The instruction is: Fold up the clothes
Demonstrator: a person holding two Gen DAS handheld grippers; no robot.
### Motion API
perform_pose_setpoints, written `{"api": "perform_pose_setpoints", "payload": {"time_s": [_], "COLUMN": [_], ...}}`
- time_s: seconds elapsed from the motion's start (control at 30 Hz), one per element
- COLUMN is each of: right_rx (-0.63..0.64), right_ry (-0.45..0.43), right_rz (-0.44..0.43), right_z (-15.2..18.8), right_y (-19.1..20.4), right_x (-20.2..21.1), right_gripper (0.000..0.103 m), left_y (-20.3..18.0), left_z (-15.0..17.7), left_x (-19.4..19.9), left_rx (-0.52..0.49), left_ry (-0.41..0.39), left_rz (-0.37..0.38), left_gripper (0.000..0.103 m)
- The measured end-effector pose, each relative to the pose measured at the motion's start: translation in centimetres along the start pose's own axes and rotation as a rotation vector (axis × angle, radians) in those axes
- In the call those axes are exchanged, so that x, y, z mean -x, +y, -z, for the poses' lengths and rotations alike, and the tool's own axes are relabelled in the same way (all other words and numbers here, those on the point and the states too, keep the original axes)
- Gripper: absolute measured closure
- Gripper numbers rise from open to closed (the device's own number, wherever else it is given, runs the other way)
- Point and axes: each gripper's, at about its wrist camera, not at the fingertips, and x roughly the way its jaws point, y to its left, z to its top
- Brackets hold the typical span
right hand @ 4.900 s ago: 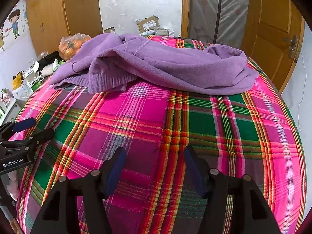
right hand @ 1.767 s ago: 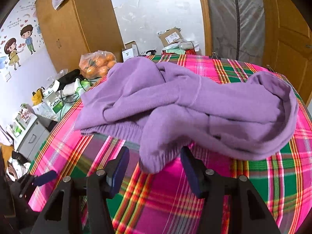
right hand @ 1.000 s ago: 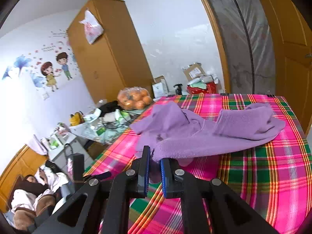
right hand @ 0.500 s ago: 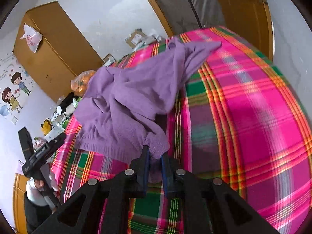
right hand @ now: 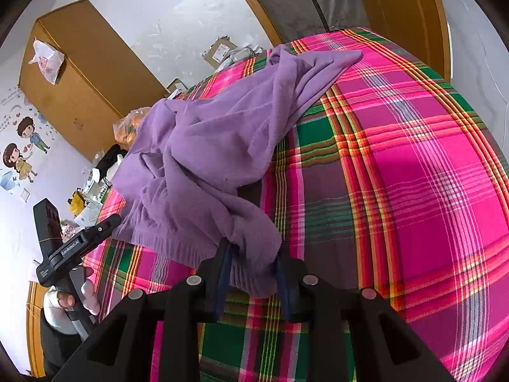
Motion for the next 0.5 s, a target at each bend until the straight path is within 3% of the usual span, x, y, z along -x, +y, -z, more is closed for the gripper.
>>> {"api": "perform_pose_setpoints", "payload": {"time_s": [0.03,0.07,0.13,0.17,0.2,0.37,0.43,0.5], "right_rx": [-0.004,-0.007,-0.009,-0.008,-0.008,0.011,0.033,0.056], "right_ry": [0.001,0.003,0.003,0.002,0.001,-0.006,-0.011,-0.015], "right_rz": [0.000,0.000,0.001,0.001,0.002,0.007,0.003,-0.018], "right_z": [0.0,0.0,0.0,0.0,0.0,0.1,0.2,0.3], "right_y": [-0.1,-0.1,-0.1,-0.1,-0.1,0.1,0.5,1.1], "right_x": [0.0,-0.1,-0.1,-0.1,-0.1,0.0,0.2,0.5], "right_gripper": [0.076,0.076,0.076,0.076,0.076,0.077,0.089,0.092], "left_y": [0.2,0.4,0.7,0.8,0.8,0.6,0.7,0.7], "left_z": [-0.1,-0.2,-0.2,-0.2,-0.1,0.4,0.4,0.4], "left_x": [0.0,-0.1,-0.1,-0.2,-0.3,0.2,0.7,1.9], "left_rx": [0.014,0.029,0.052,0.059,0.066,0.066,0.074,0.075], "left_ry": [0.004,0.008,0.019,0.027,0.042,0.026,0.014,-0.023], "left_rz": [0.005,0.011,0.021,0.026,0.046,0.065,0.084,0.090], "left_gripper": [0.046,0.059,0.072,0.083,0.087,0.094,0.095,0.095]}}
